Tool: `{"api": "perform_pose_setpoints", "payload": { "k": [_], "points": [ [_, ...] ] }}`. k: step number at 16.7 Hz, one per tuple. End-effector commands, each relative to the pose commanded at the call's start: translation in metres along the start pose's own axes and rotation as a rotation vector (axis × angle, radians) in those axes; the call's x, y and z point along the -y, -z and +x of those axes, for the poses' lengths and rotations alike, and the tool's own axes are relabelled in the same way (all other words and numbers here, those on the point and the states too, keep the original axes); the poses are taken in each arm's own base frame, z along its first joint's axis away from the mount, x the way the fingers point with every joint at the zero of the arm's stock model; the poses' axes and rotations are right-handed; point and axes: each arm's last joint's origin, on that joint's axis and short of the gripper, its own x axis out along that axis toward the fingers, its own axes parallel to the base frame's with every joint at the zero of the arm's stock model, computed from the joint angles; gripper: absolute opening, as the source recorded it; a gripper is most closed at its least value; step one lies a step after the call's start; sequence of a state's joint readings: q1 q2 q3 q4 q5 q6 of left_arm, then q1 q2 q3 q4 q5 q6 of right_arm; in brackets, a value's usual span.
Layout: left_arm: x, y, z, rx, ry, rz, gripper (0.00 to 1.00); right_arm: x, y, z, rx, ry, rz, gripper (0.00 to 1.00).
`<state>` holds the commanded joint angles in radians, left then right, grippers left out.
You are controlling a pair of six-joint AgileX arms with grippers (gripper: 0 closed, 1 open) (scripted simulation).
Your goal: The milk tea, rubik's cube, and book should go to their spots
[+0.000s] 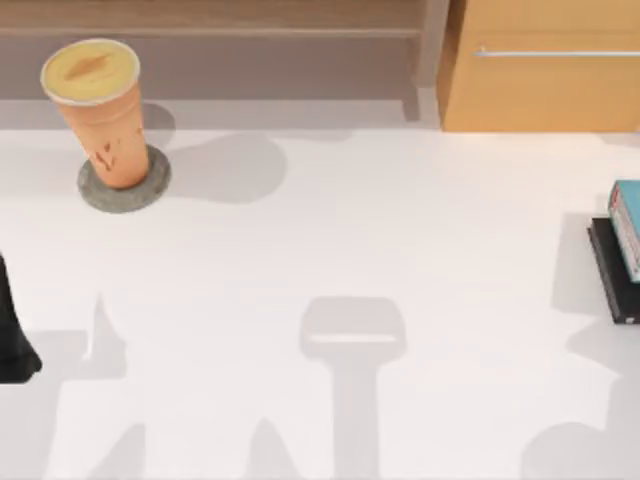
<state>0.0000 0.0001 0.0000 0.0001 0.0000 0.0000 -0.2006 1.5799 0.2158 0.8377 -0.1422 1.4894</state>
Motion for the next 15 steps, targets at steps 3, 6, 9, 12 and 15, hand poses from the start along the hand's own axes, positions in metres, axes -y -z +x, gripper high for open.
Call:
{"api": "perform_pose_setpoints", "payload": {
  "k": [3,6,9,12,15],
  "points": [
    [0.0000,0.0000,0.0000,0.000,0.000,0.000,1.00,0.0000,0.0000,0.0000,0.000,0.000,0.000,0.53],
    [0.0000,0.0000,0.0000,0.000,0.000,0.000,1.00,0.0000,0.0000,0.0000,0.000,0.000,0.000,0.75],
    [0.0000,0.0000,0.0000,0.000,0.000,0.000,1.00,0.0000,0.0000,0.0000,0.000,0.000,0.000,0.98],
    [0.0000,0.0000,0.0000,0.000,0.000,0.000,1.00,0.0000,0.0000,0.0000,0.000,0.000,0.000,1.00],
    [0.0000,0.0000,0.0000,0.000,0.000,0.000,1.00,0.0000,0.0000,0.0000,0.000,0.000,0.000,1.00]
  ]
}}
